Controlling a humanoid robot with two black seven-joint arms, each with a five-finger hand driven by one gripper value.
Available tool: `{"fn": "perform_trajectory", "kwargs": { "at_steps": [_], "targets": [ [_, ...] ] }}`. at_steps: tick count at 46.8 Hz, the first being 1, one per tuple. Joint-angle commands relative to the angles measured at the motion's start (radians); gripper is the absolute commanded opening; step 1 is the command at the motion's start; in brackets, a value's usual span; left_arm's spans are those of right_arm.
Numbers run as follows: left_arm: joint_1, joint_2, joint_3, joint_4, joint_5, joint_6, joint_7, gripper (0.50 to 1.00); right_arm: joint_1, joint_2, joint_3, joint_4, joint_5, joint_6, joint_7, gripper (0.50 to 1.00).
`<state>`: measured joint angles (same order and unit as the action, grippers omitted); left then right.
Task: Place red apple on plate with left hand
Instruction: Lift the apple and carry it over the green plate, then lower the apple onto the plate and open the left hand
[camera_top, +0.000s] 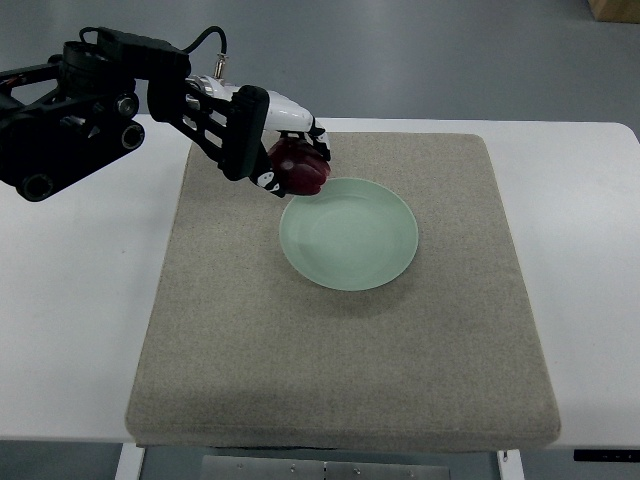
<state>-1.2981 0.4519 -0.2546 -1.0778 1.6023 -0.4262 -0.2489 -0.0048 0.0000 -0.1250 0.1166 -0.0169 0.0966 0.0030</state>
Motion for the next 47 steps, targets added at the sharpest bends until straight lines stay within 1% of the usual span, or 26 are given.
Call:
{"fn": "perform_trajectory", "kwargs": {
  "at_steps": [1,14,28,47],
  "targets": [
    [0.006,-0.028,0.000,0.001,-0.001,-0.002,0.000,0.500,0.000,0.000,0.001,0.000,0.000,0.000,0.000,0.964],
    [0.020,-0.079,0.012,0.002,0.001,-0.005,0.000,0.500,0.000,0.000,0.001,0.000,0.000,0.000,0.000,0.964],
    [0.051,-0.085,0.012,0.021,0.004,-0.006,0.000,0.500,0.000,0.000,-0.001,0.000,0.000,0.000,0.000,0.964],
    [0.077,-0.122,0.012,0.045,0.004,0.004,0.000,0.500,0.000,0.000,-0.001,0.000,0.000,0.000,0.000,0.964]
  ]
}}
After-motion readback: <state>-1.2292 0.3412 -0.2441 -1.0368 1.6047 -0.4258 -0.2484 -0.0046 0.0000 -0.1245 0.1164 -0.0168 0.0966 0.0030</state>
